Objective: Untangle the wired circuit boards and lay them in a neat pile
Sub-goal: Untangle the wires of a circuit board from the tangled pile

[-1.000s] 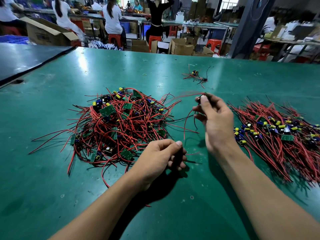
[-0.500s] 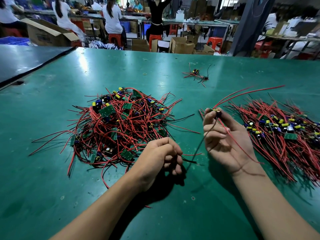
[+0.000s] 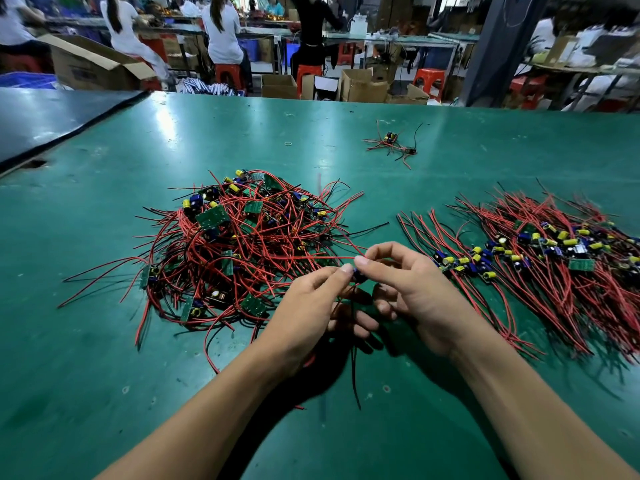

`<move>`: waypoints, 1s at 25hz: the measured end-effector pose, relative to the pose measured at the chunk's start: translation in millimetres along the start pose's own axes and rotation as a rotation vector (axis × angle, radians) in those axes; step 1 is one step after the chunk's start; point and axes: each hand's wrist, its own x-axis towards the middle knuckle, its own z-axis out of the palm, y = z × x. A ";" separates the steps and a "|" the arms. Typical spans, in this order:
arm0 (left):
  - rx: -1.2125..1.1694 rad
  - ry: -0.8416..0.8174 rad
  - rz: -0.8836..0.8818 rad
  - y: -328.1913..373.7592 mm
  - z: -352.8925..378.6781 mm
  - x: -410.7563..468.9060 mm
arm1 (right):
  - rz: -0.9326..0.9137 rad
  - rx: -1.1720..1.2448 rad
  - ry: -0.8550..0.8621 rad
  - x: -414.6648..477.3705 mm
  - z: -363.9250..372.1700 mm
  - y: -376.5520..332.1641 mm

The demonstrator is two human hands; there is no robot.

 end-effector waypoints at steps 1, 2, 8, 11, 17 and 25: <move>-0.015 -0.004 -0.008 0.6 0.0 -0.5 | -0.018 -0.035 0.002 -0.4 -0.3 1.0; -0.025 -0.006 -0.009 1.0 0.0 -1.1 | -0.028 -0.081 0.000 -1.1 -0.6 2.5; 0.036 -0.014 -0.008 -1.6 -2.7 -3.2 | 0.075 -0.109 -0.131 -1.8 -9.3 -0.1; 0.064 -0.042 0.000 -0.6 -4.0 -4.1 | 0.078 -0.130 -0.135 -1.1 -14.3 -5.3; -0.046 -0.031 -0.032 3.1 -5.1 -3.1 | 0.094 0.237 -0.060 6.5 -13.2 -3.2; -0.076 -0.046 -0.044 5.5 -4.7 -4.1 | 0.040 0.244 -0.114 8.9 -16.9 -2.0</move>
